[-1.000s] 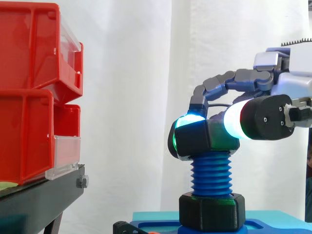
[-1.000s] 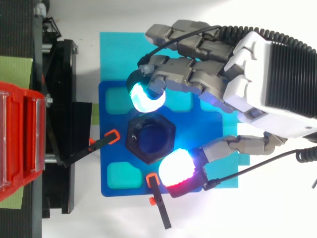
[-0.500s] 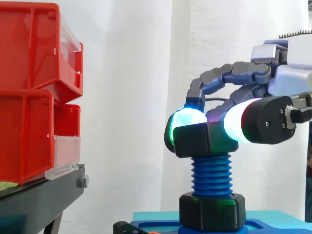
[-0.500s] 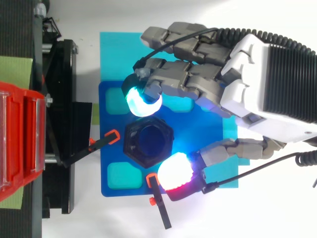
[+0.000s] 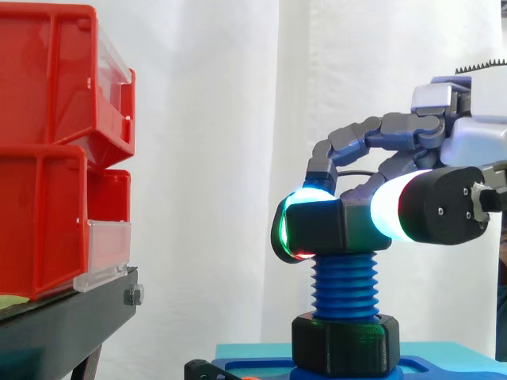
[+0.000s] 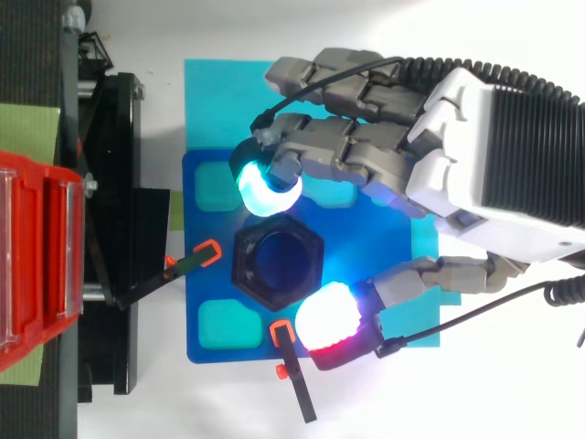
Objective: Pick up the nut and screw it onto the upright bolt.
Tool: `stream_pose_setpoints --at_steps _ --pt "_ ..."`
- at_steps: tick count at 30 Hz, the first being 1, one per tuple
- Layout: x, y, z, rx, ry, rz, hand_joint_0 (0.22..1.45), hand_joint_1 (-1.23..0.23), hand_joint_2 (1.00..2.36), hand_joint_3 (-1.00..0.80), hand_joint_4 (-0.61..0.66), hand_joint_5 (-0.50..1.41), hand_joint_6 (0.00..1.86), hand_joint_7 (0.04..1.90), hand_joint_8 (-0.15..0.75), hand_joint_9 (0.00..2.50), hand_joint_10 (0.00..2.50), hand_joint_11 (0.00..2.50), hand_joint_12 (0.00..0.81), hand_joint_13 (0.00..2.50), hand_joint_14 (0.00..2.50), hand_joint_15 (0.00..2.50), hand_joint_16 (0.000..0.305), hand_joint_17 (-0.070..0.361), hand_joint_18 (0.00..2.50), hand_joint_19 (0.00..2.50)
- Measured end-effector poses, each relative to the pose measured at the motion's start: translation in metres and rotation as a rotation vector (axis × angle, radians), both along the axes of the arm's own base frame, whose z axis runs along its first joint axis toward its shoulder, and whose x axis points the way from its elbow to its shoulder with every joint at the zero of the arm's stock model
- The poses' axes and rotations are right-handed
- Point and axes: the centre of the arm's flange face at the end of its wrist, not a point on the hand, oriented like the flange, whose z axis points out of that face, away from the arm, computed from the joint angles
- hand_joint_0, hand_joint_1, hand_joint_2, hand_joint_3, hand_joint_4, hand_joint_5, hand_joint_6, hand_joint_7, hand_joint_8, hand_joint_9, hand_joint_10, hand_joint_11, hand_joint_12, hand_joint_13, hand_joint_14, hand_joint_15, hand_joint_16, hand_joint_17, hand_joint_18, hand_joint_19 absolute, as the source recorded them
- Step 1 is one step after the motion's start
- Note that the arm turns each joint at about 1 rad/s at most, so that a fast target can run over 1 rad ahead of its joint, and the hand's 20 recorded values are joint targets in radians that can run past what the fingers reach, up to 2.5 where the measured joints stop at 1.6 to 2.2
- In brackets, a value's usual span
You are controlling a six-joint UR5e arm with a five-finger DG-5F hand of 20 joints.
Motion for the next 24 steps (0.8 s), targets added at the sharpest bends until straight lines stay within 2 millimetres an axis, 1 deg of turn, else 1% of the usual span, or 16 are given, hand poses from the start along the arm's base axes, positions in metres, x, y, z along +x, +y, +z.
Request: stream_pose_setpoints --at_steps 17,20,22,24 --pt "-0.0023 -0.0004 -0.0027 0.017 0.024 0.005 0.5 -0.73 1.0 -0.5 0.25 -0.18 0.66 1.1 0.31 0.58 0.0 0.0 0.316 0.68 0.0 0.0 0.04 0.09 0.59 0.03" --pt "-0.0022 -0.0007 -0.0027 0.019 0.023 0.008 0.5 -0.71 1.0 -0.5 0.26 -0.17 0.63 1.14 0.313 0.58 0.0 0.0 0.317 0.68 0.0 0.0 0.04 0.091 0.59 0.03" --pt "-0.0022 -0.0007 -0.0028 0.023 0.023 0.012 0.49 -0.69 1.0 -0.5 0.27 -0.16 0.56 1.24 0.316 0.58 0.0 0.0 0.323 0.67 0.0 0.0 0.041 0.093 0.59 0.03" --pt "-0.0021 -0.0009 -0.0029 0.028 0.022 0.016 0.48 -0.68 1.0 -0.5 0.28 -0.16 0.52 1.27 0.319 0.57 0.0 0.0 0.327 0.67 0.0 0.0 0.042 0.094 0.59 0.03"
